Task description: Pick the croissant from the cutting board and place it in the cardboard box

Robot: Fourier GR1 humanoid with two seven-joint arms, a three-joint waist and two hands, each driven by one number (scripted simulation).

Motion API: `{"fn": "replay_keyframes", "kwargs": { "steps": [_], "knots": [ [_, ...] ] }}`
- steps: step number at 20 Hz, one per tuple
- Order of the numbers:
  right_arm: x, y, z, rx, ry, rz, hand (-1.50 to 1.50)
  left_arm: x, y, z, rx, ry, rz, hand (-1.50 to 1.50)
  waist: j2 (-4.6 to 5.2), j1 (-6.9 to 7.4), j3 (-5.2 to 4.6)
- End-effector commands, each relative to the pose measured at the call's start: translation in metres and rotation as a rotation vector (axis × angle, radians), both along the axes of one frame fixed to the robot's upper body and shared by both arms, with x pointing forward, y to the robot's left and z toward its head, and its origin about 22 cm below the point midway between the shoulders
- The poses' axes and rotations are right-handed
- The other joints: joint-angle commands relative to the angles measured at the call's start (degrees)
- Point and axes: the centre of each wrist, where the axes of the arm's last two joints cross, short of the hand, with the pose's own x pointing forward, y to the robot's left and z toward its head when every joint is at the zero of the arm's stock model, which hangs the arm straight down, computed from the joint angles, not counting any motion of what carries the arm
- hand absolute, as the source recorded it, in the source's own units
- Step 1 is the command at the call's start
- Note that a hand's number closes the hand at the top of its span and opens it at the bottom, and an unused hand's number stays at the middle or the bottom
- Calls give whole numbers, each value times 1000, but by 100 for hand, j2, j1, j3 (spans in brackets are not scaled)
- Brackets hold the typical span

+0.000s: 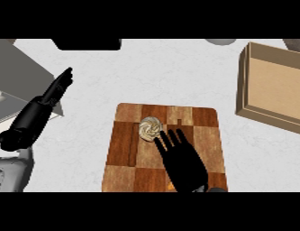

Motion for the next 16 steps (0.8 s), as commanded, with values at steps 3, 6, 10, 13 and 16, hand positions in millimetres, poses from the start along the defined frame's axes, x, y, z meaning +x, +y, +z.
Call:
{"fn": "replay_keyframes", "kwargs": {
  "steps": [3,6,10,13,16],
  "knots": [
    [3,-10,-7,4,-2,-17,-150,-14,-10,-6,6,8,1,0,-3,-2,0],
    [10,-1,-27,26,48,-18,-150,-29,-3,3,-5,11,0,0,-4,34,1],
    [1,-10,-30,11,26,105,150,8,-9,4,9,-6,0,0,0,-16,0],
    [15,-9,-22,50,-48,174,150,8,-7,2,-4,0,8,0,2,-5,0],
    [18,1,-36,59,-100,192,150,0,11,-6,-15,25,-3,0,3,14,0]
  ]
}}
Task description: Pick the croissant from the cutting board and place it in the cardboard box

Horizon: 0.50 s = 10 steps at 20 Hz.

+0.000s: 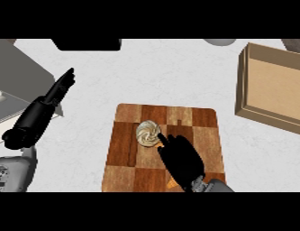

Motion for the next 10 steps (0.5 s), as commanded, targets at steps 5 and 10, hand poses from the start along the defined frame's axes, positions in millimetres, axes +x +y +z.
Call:
{"fn": "replay_keyframes", "kwargs": {
  "steps": [5,10],
  "knots": [
    [3,-17,-5,79,-70,138,150,-7,0,8,10,-16,0,0,29,19,16],
    [-2,-122,-6,248,82,342,150,-7,9,3,5,-9,-7,0,47,-11,27]
  ]
}}
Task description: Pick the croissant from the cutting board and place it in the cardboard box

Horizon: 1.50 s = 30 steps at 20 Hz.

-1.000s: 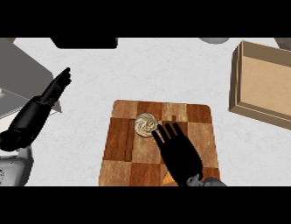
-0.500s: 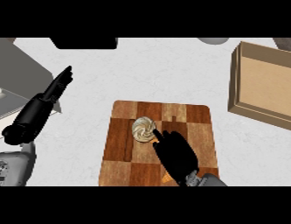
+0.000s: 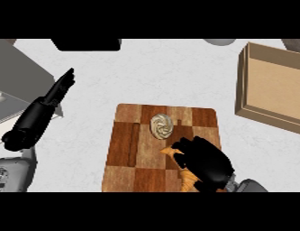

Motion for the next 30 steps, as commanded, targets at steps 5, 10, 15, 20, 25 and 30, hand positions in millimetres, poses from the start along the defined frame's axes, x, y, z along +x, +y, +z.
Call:
{"fn": "replay_keyframes", "kwargs": {
  "steps": [5,10,15,20,25,30],
  "knots": [
    [-11,-101,31,213,-33,227,150,0,-3,5,2,-5,27,0,8,-88,2],
    [-2,-120,88,294,-222,268,150,1,-6,0,3,-8,9,0,13,-91,-2],
    [-2,-160,124,447,-245,106,150,8,11,6,-2,15,36,0,19,-139,-3],
    [16,-178,149,636,-219,-194,150,3,1,6,11,-7,8,0,25,-38,-9],
    [47,-203,181,686,-274,-387,150,-2,-9,-3,1,10,-19,0,42,58,-6],
    [93,-234,191,688,-250,-492,150,10,8,8,-5,-3,-34,0,62,123,-3]
  ]
}}
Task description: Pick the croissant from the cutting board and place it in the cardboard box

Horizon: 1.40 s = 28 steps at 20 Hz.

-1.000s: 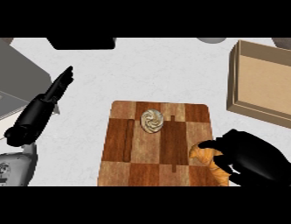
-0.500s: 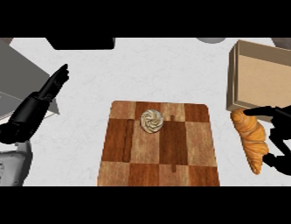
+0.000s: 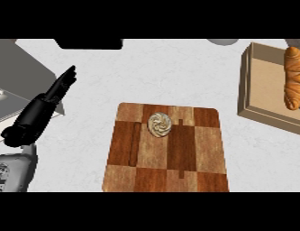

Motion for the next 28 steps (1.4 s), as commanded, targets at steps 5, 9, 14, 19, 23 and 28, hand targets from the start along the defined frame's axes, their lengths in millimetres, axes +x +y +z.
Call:
{"fn": "replay_keyframes", "kwargs": {
  "steps": [5,9,14,19,23,28],
  "knots": [
    [51,-50,16,-145,40,-125,150,-2,-7,-4,0,-16,-6,0,32,102,5],
    [54,-72,6,-275,265,-150,150,1,-10,-1,4,-14,-25,0,61,182,5],
    [62,-99,-10,-343,391,-129,150,10,-12,8,17,-30,-35,0,121,316,18],
    [56,-120,-29,-454,522,-126,150,4,-13,0,10,-16,-57,0,122,316,20],
    [62,-122,-20,-457,602,24,-150,2,-21,-1,-4,-27,-54,0,108,313,20],
    [71,-120,-15,-241,461,156,-150,8,-2,9,7,-24,-40,0,107,320,27]
  ]
}}
